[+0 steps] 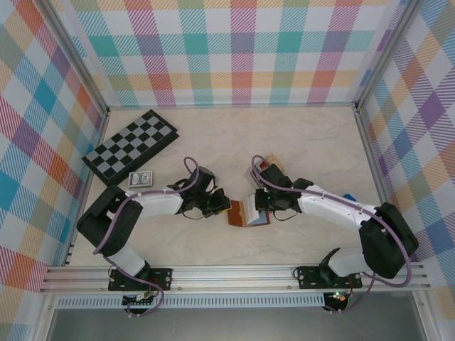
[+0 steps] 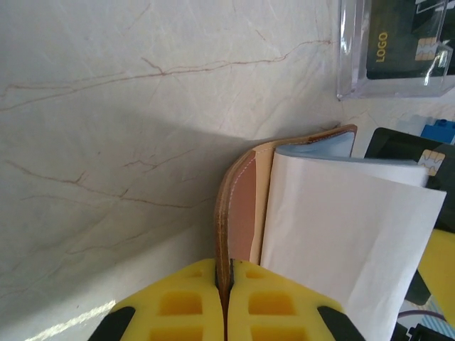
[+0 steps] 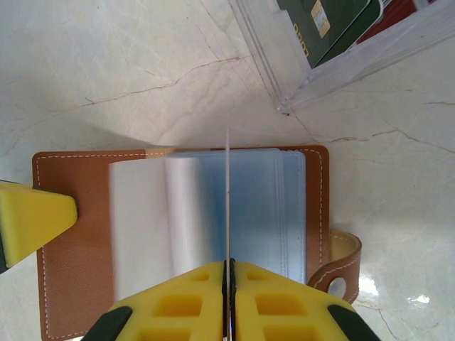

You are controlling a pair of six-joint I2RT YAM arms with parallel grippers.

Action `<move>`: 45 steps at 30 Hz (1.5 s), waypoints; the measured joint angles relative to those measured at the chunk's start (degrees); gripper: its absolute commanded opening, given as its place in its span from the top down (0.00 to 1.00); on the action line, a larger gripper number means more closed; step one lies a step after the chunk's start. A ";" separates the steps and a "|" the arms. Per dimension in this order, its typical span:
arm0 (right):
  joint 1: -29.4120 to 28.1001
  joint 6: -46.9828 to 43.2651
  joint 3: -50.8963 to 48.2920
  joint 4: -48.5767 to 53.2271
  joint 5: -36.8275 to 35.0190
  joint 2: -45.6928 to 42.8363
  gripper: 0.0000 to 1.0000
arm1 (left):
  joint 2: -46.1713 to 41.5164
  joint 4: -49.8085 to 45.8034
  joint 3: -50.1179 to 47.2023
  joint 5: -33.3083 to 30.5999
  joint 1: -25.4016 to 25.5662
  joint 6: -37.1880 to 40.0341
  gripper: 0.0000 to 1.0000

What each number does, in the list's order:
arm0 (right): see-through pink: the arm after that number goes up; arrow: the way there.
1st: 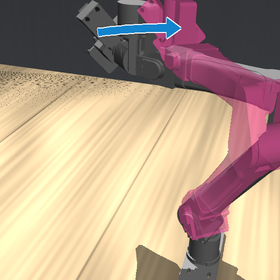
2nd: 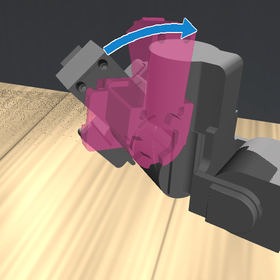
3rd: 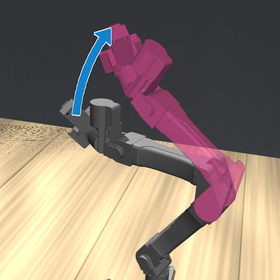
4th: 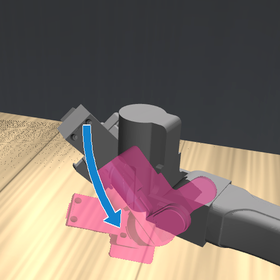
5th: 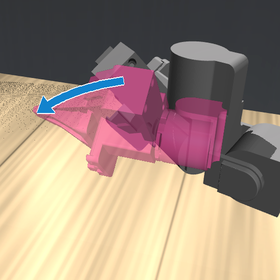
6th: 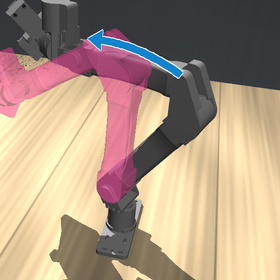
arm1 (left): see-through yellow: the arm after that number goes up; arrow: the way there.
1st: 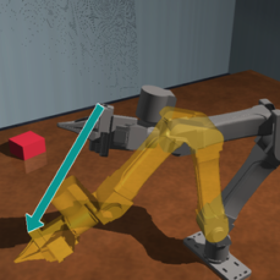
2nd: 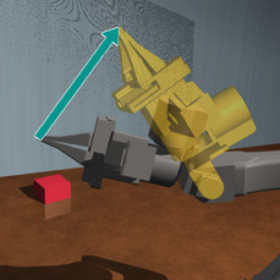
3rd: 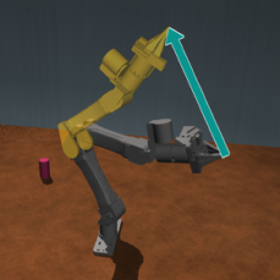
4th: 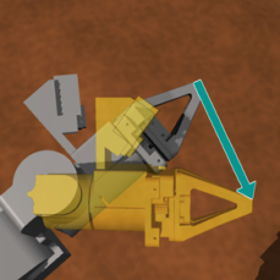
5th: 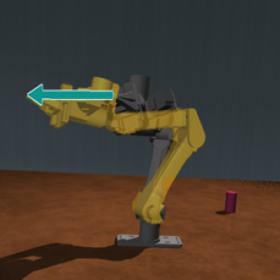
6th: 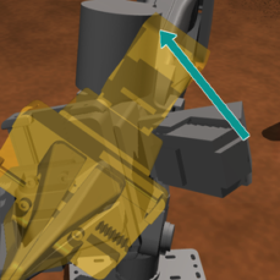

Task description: Put the credit cards into the card holder

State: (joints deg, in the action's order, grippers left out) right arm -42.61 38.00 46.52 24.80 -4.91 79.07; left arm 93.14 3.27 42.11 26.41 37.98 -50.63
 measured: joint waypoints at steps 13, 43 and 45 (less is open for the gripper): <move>-3.32 0.44 -2.84 -5.09 -2.64 -2.43 0.94 | 1.18 3.15 -0.02 -0.83 0.52 -2.95 1.00; -0.48 3.61 -6.08 -13.29 10.14 3.39 0.95 | -4.15 -5.68 1.07 -9.03 0.85 1.95 0.39; -0.48 3.61 -6.08 -13.29 10.14 3.39 0.95 | -4.26 -4.94 1.07 -8.74 1.29 2.38 0.37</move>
State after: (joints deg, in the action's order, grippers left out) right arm -43.09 41.60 40.45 11.51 5.23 82.46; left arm 88.88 -1.67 43.18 17.67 39.27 -48.25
